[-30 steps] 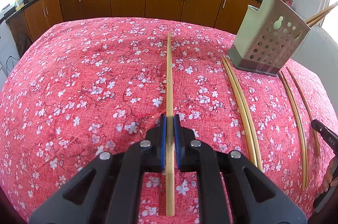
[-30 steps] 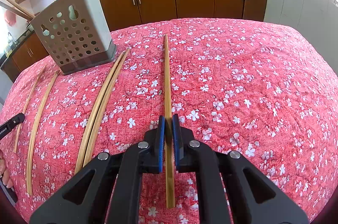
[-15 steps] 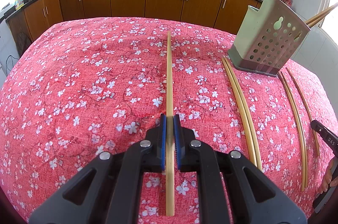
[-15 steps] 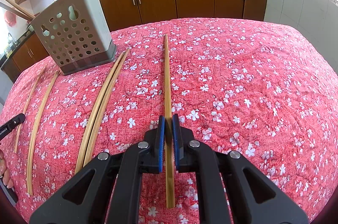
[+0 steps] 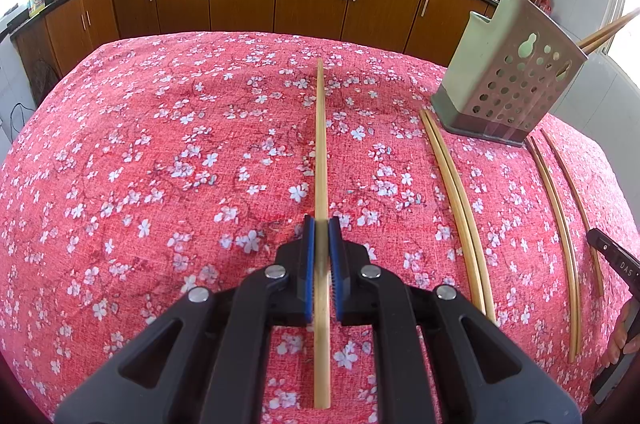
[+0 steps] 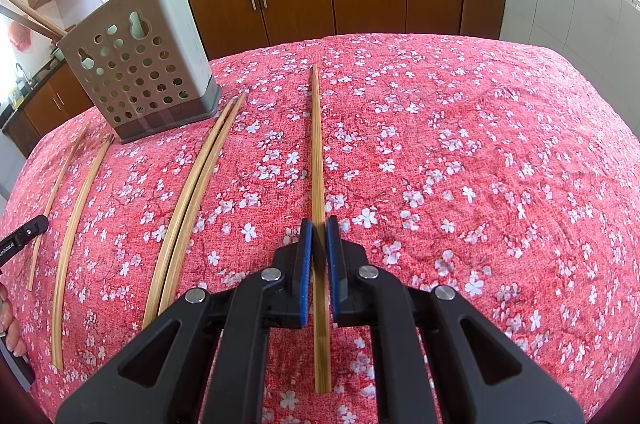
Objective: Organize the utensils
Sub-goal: 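Hold the grasped chopsticks on the cloth with both tools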
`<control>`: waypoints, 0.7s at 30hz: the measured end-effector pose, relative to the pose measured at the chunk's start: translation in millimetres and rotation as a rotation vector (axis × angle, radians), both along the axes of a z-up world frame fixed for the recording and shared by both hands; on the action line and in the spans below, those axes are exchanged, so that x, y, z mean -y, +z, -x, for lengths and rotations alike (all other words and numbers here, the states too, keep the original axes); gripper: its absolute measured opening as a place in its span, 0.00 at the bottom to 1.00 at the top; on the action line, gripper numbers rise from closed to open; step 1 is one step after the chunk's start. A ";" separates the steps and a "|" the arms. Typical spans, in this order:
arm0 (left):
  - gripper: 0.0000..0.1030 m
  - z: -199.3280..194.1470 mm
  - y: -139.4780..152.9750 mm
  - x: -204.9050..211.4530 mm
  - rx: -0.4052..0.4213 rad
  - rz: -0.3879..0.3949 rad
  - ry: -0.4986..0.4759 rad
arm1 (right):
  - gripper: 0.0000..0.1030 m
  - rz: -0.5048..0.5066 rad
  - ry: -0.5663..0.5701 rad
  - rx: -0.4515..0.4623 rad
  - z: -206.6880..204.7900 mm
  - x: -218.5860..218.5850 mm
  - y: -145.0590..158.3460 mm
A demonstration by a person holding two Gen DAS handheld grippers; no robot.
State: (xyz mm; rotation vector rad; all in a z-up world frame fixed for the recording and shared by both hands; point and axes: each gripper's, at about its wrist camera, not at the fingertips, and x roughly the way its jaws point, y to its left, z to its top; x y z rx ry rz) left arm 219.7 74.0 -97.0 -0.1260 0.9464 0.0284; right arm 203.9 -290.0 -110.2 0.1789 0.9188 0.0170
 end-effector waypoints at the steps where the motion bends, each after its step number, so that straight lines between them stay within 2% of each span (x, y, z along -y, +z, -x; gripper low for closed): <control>1: 0.11 -0.2 0.0 0.8 0.000 0.001 0.000 | 0.08 0.000 0.000 0.000 -0.1 0.3 0.0; 21: 0.11 0.6 0.4 0.0 0.004 0.009 0.003 | 0.08 -0.001 0.000 0.000 0.0 1.1 -0.1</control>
